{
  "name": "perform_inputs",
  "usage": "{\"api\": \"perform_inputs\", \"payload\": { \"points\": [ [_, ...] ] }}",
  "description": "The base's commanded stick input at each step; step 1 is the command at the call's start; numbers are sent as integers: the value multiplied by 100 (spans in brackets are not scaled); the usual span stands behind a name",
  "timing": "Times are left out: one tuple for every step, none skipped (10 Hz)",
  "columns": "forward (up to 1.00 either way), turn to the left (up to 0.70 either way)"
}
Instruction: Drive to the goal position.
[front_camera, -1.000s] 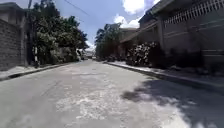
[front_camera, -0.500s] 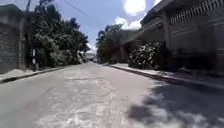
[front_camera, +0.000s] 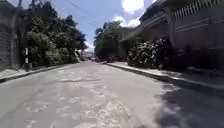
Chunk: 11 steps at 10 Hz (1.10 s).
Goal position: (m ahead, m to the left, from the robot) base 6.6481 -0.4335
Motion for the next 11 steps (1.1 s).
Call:
{"api": "perform_inputs", "payload": {
  "points": [
    [100, -2],
    [100, 0],
    [100, 0],
    [100, 0],
    [100, 0],
    [100, 0],
    [100, 0],
    [100, 0],
    [100, 0],
    [100, 0],
    [100, 0]
  ]
}}
